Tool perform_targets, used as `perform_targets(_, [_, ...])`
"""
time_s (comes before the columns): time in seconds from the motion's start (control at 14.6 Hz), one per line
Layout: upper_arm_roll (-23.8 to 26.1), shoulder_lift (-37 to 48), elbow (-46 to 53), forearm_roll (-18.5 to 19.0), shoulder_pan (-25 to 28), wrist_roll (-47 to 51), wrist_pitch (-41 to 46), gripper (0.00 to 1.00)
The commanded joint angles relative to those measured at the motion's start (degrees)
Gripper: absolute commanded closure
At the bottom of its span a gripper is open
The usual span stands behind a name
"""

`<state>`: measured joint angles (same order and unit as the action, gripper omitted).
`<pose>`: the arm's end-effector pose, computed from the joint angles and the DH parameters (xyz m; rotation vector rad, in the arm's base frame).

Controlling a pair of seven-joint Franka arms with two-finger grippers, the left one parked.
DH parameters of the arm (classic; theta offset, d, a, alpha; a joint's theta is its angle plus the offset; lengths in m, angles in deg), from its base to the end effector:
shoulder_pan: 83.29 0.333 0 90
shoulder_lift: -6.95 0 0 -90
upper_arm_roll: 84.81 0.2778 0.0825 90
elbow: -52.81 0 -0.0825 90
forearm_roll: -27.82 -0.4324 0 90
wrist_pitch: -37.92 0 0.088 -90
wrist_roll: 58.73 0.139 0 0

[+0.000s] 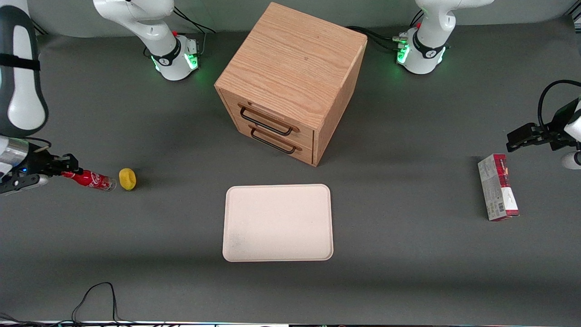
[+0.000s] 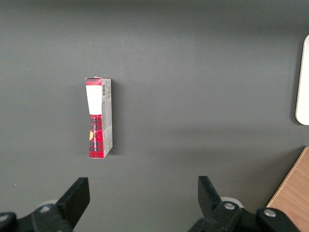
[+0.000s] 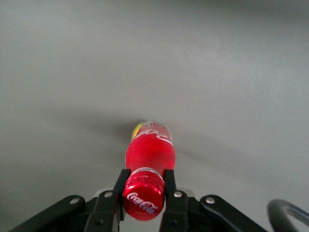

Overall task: Place coke bottle on tray
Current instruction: 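Lift the bottle and carry it over the cream tray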

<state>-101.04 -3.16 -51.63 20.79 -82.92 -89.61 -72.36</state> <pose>0.6152 -0.1586 0.3467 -3.0374 -0.3328 0.0543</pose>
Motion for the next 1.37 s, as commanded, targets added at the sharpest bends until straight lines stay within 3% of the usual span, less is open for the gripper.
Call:
perform_targets(0.0, [6.00, -0.18, 13.16, 3.85, -0.02, 9.49, 12.16, 0.86])
perform_targets(0.41, [19.63, -5.61, 35.14, 5.79, -0.19, 25.32, 28.96, 0.86])
perform_targets(0.55, [25.16, -8.69, 39.20, 6.41, -0.19, 28.41, 29.51, 0.86])
perform_targets(0.89, [42.12, -19.40, 43.17, 15.18, -0.02, 41.86, 21.63, 0.85])
perform_targets(1.3, [43.99, -31.63, 42.30, 25.47, 5.34, 45.21, 6.51, 0.82])
